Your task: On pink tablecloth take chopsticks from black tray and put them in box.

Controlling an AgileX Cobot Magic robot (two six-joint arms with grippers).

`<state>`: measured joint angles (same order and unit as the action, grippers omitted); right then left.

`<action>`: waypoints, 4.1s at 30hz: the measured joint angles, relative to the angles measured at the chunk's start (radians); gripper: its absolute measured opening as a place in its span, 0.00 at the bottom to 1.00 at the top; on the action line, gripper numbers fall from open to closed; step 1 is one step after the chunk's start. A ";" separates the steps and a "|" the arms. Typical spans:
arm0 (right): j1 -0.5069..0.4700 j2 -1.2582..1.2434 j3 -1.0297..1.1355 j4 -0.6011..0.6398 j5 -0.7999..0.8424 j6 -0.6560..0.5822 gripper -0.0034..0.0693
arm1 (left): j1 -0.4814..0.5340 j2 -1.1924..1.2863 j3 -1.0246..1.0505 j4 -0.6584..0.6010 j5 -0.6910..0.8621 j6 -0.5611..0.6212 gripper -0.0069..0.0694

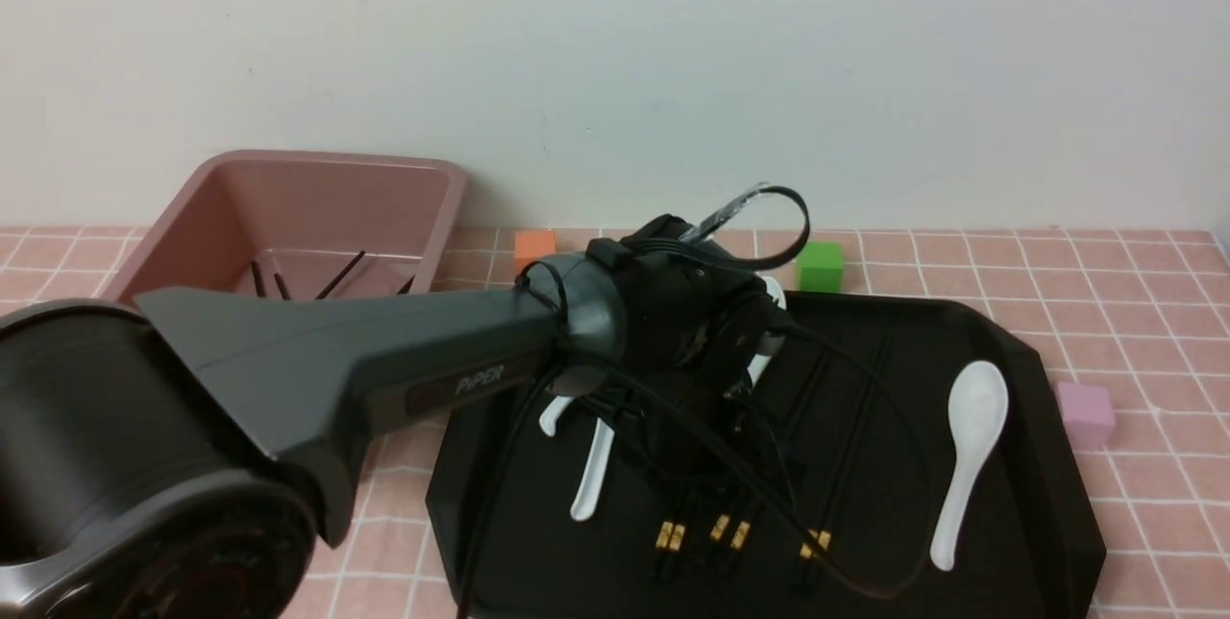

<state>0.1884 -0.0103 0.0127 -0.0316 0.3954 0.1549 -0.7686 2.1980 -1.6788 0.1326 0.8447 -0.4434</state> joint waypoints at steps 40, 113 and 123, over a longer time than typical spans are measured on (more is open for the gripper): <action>0.000 0.000 0.000 0.000 0.000 0.000 0.38 | 0.220 -0.611 0.314 0.106 0.136 -0.023 0.24; 0.000 0.000 0.000 0.000 0.000 0.000 0.38 | 0.559 -2.032 1.350 0.009 -0.426 -0.033 0.07; 0.000 0.000 0.000 0.000 0.000 0.000 0.38 | 0.559 -2.035 1.357 0.008 -0.354 -0.033 0.07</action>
<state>0.1884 -0.0103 0.0127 -0.0316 0.3954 0.1549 -0.2098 0.1633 -0.3218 0.1404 0.4907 -0.4764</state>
